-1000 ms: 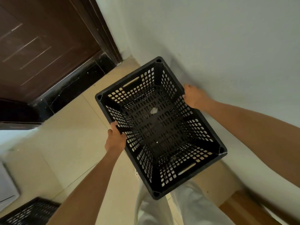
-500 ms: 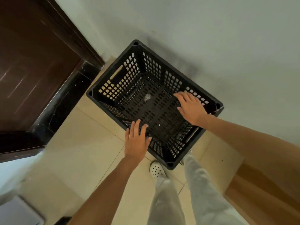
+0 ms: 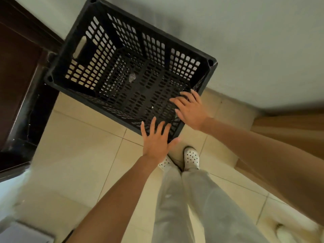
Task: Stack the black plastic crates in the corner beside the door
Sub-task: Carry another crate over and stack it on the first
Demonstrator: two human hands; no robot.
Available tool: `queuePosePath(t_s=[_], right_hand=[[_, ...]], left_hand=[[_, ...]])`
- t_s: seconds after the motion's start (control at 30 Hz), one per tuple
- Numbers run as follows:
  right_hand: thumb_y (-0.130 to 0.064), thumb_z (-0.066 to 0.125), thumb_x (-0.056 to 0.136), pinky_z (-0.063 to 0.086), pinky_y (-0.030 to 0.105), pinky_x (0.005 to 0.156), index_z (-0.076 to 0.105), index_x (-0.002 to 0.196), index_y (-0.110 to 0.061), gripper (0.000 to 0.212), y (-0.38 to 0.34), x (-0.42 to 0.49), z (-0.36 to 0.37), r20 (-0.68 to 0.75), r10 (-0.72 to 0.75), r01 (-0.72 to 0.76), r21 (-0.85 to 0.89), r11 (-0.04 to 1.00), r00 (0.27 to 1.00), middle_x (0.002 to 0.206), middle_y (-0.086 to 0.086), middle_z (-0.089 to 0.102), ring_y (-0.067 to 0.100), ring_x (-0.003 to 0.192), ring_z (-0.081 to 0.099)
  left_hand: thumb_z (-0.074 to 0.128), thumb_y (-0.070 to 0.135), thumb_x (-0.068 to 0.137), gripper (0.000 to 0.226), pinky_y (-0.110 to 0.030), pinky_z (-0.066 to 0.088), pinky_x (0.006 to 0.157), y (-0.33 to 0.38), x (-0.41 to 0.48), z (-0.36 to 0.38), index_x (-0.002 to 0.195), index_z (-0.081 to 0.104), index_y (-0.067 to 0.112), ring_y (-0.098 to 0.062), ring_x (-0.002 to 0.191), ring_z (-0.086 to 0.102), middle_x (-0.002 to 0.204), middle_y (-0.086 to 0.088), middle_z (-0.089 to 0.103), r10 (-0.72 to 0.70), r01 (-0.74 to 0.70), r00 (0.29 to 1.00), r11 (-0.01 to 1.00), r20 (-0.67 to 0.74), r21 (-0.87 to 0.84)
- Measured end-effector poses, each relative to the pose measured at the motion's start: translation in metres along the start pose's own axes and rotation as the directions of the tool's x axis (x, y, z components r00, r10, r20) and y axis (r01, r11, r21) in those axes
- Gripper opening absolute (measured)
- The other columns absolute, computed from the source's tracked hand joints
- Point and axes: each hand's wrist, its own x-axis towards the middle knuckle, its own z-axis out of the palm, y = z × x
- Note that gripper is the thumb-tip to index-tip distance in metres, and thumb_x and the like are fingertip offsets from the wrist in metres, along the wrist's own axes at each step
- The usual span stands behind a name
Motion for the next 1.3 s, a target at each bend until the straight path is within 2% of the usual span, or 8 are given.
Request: queuePosePath(t_s=[0.1, 0.2, 0.37, 0.6, 0.73, 0.93, 1.07, 1.3], right_hand=[[-0.042, 0.03, 0.1, 0.007, 0.045, 0.119, 0.041, 0.144, -0.025, 0.048, 0.003, 0.0, -0.001, -0.005, -0.035, 0.035, -0.012, 0.999, 0.999, 0.138, -0.003, 0.053, 0.022, 0.141, 0.03], [-0.044, 0.028, 0.101, 0.004, 0.045, 0.119, 0.037, 0.146, -0.026, 0.049, 0.004, 0.0, -0.001, -0.002, -0.027, 0.027, -0.017, 1.0, 1.0, 0.141, -0.003, 0.049, 0.022, 0.142, 0.028], [-0.055, 0.025, 0.097, 0.0, 0.044, 0.119, 0.021, 0.151, -0.03, 0.061, 0.011, 0.003, -0.004, 0.121, -0.081, 0.073, 0.068, 0.995, 0.989, 0.151, -0.005, 0.036, 0.02, 0.147, 0.013], [-0.045, 0.031, 0.101, 0.004, 0.042, 0.12, 0.021, 0.151, -0.027, 0.054, 0.001, -0.008, -0.023, 0.14, -0.022, -0.009, 0.215, 0.977, 0.99, 0.152, 0.002, 0.036, 0.024, 0.147, 0.013], [-0.037, 0.034, 0.102, 0.011, 0.042, 0.119, 0.013, 0.153, -0.028, 0.056, -0.028, 0.0, -0.031, 0.18, -0.037, -0.002, 0.215, 0.977, 0.983, 0.153, -0.001, 0.033, 0.024, 0.148, 0.01], [-0.034, 0.034, 0.102, 0.014, 0.045, 0.117, 0.006, 0.153, -0.03, 0.059, -0.087, 0.042, -0.03, 0.157, -0.065, 0.01, 0.326, 0.945, 0.985, 0.151, -0.001, 0.036, 0.025, 0.147, 0.012], [-0.033, 0.034, 0.102, 0.016, 0.043, 0.116, 0.005, 0.154, -0.03, 0.059, -0.127, 0.089, -0.036, 0.168, -0.029, -0.035, 0.369, 0.929, 0.985, 0.151, 0.0, 0.036, 0.024, 0.147, 0.014], [-0.039, 0.031, 0.102, 0.038, 0.045, 0.105, 0.022, 0.15, -0.021, 0.052, -0.215, 0.177, -0.04, 0.135, 0.141, -0.19, 0.504, 0.842, 0.981, 0.151, 0.003, 0.034, 0.027, 0.137, 0.034]], left_hand=[[0.008, 0.072, 0.088, 0.082, -0.068, 0.001, 0.115, -0.001, -0.002, 0.001, 0.146, 0.042, 0.025, -0.034, 0.151, 0.015, 0.15, -0.002, 0.045, 0.015, -0.015, 1.0, 0.999, 0.007, 0.035], [0.005, 0.074, 0.085, 0.085, -0.068, -0.008, 0.114, 0.003, 0.003, -0.001, 0.152, 0.03, 0.028, -0.036, 0.152, 0.004, 0.156, -0.003, 0.036, -0.023, 0.021, 0.998, 0.999, 0.059, 0.026], [0.009, 0.073, 0.089, 0.081, -0.066, -0.013, 0.115, 0.004, -0.001, -0.006, 0.156, 0.013, 0.028, -0.034, 0.152, -0.007, 0.162, -0.003, 0.02, -0.055, 0.054, 0.995, 0.998, 0.086, 0.015], [-0.027, 0.065, 0.074, 0.098, -0.056, -0.003, 0.121, -0.03, -0.035, -0.016, 0.156, 0.008, 0.024, -0.024, 0.153, -0.008, 0.164, -0.002, 0.013, -0.148, 0.149, 0.989, 0.988, 0.025, -0.026], [-0.007, 0.066, 0.087, 0.085, -0.053, -0.001, 0.122, -0.073, -0.031, -0.034, 0.154, 0.023, 0.023, -0.025, 0.153, -0.001, 0.162, -0.001, 0.024, -0.273, 0.264, 0.96, 0.957, -0.059, -0.122], [-0.008, 0.072, 0.084, 0.092, -0.053, 0.001, 0.122, -0.145, -0.01, -0.056, 0.153, 0.029, 0.023, -0.026, 0.153, -0.001, 0.162, 0.0, 0.024, -0.376, 0.354, 0.923, 0.912, -0.08, -0.209], [-0.005, 0.068, 0.089, 0.087, -0.052, 0.006, 0.122, -0.199, 0.007, -0.072, 0.149, 0.037, 0.022, -0.027, 0.153, 0.006, 0.159, -0.001, 0.031, -0.367, 0.334, 0.919, 0.92, -0.147, -0.205], [0.025, 0.042, 0.104, 0.054, -0.049, 0.012, 0.123, -0.304, 0.049, -0.085, 0.149, 0.037, 0.015, -0.026, 0.153, 0.009, 0.161, -0.006, 0.027, -0.247, 0.221, 0.937, 0.967, -0.245, -0.128]])
